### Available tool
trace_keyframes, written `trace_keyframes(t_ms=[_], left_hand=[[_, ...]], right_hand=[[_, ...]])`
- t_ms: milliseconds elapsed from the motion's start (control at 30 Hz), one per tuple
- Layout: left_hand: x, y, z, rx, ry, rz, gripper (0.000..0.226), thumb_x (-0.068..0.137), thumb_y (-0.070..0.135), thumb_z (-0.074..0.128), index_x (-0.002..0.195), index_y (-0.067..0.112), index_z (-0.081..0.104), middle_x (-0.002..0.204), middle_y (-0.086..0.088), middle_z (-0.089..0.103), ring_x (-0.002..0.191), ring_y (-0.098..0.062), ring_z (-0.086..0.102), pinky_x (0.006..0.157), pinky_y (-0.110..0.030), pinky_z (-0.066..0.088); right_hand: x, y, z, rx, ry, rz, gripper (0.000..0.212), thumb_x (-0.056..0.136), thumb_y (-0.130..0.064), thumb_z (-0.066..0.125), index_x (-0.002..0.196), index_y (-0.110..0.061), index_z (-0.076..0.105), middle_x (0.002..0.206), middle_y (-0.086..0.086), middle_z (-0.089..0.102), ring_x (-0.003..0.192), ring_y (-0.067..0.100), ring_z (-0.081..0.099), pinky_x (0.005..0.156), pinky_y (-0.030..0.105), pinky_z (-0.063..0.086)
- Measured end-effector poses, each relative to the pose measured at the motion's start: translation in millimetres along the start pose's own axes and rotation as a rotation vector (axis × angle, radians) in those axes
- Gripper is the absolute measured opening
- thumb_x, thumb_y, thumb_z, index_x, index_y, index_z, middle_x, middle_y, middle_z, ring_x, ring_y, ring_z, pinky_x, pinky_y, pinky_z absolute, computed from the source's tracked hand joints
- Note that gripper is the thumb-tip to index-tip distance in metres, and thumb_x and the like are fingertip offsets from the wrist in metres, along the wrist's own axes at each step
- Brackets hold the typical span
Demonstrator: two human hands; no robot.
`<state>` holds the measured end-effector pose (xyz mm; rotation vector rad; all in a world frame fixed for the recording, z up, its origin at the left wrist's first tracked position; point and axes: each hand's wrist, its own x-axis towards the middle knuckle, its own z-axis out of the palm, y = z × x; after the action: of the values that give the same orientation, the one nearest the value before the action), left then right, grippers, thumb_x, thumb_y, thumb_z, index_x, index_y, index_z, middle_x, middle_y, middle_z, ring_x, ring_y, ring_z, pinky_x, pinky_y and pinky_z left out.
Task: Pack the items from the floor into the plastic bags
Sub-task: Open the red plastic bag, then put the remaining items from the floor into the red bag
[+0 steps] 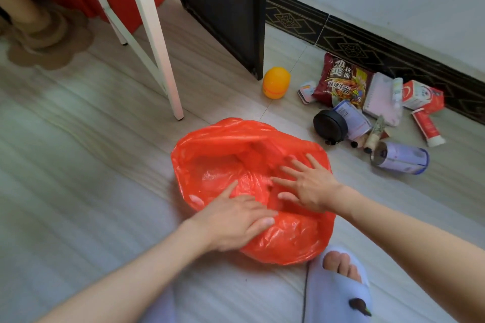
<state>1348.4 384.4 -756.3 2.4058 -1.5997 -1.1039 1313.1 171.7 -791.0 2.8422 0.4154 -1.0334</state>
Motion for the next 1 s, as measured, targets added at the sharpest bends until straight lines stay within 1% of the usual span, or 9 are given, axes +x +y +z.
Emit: trace_keyframes(t_ms=[67,133,200,333,400,533,633,767,1000], left_hand=[[-2.9,-5.9,5.6,0.092,-0.065,-0.025,0.063,0.095,0.053,0.008,0.117,0.022,0.058,0.117,-0.008,0.063,0.124,-0.019,0.046,0.115,-0.048,-0.007],[-13.6,-18.8,8.5,0.176,-0.101,-0.095,0.083,0.089,0.06,0.0,0.104,0.011,0.065,0.115,-0.014,0.063,0.128,-0.02,0.044,0.115,-0.047,-0.006],[-24.7,-31.9,7.7,0.224,-0.115,-0.155,0.097,0.079,0.066,-0.009,0.105,0.009,0.065,0.126,-0.011,0.059,0.136,-0.017,0.032,0.115,-0.045,-0.001],[-26.8,-35.6,-18.6,0.329,-0.001,-0.064,0.121,0.06,0.068,-0.037,0.12,0.025,0.058,0.13,0.003,0.056,0.138,-0.018,0.028,0.116,-0.043,0.002],[-18.3,-22.0,-38.0,0.312,0.094,0.004,0.105,0.069,0.07,-0.025,0.128,0.027,0.05,0.139,0.002,0.047,0.14,-0.018,0.024,0.115,-0.038,0.006],[12.6,7.1,-65.2,0.327,0.314,0.15,0.059,0.09,0.054,0.017,0.133,0.027,0.045,0.149,-0.002,0.034,0.141,-0.022,0.023,0.114,-0.045,0.01],[46.5,16.1,-76.8,0.338,0.378,0.129,0.051,0.091,0.046,0.032,0.139,0.028,0.035,0.151,-0.005,0.028,0.141,-0.025,0.022,0.114,-0.047,0.012],[100.9,25.9,-90.8,0.203,0.335,-0.054,0.059,0.094,0.041,0.038,0.145,0.024,0.016,0.155,-0.005,0.013,0.143,-0.022,0.011,0.116,-0.042,0.011],[192.5,29.3,-94.6,-0.069,0.398,-0.138,0.061,0.088,0.026,0.055,0.141,0.012,0.027,0.144,-0.012,0.032,0.13,-0.031,0.036,0.106,-0.038,0.031]], right_hand=[[0.7,7.8,9.0,0.024,-0.084,0.108,0.125,0.04,-0.074,-0.042,0.143,-0.04,0.02,0.154,-0.004,0.021,0.144,0.024,0.009,0.113,0.055,-0.003],[-3.8,12.9,16.6,0.049,-0.103,0.147,0.106,0.059,-0.078,-0.027,0.143,-0.038,0.022,0.154,-0.004,0.021,0.143,0.023,0.008,0.113,0.055,-0.006],[-11.2,13.5,19.2,0.105,-0.076,0.158,0.091,0.07,-0.077,-0.014,0.143,-0.036,0.024,0.153,-0.003,0.022,0.143,0.022,0.01,0.114,0.054,-0.005],[-28.7,2.3,6.0,0.158,0.026,0.093,0.108,0.057,-0.079,-0.016,0.143,-0.03,0.026,0.152,0.0,0.028,0.142,0.019,0.018,0.117,0.047,0.006],[-42.4,2.6,-4.0,0.194,0.151,0.069,0.089,0.07,-0.068,0.002,0.139,-0.025,0.038,0.144,0.004,0.041,0.134,0.022,0.037,0.114,0.041,0.023],[-73.3,30.4,-8.8,0.145,0.349,0.128,0.056,0.078,-0.055,0.035,0.114,-0.021,0.062,0.104,0.003,0.069,0.087,0.022,0.069,0.078,0.036,0.055],[-97.7,60.4,-3.6,0.179,0.398,0.242,0.051,0.078,-0.05,0.052,0.117,-0.018,0.059,0.106,0.005,0.068,0.09,0.025,0.067,0.079,0.038,0.054],[-120.5,94.6,21.6,0.332,0.369,0.501,0.061,0.085,-0.037,0.058,0.138,-0.016,0.038,0.137,0.009,0.048,0.122,0.031,0.048,0.101,0.039,0.037],[-127.1,150.4,70.9,0.477,0.364,0.699,0.063,0.076,-0.017,0.062,0.134,-0.006,0.041,0.136,0.017,0.045,0.124,0.035,0.044,0.098,0.039,0.039]])
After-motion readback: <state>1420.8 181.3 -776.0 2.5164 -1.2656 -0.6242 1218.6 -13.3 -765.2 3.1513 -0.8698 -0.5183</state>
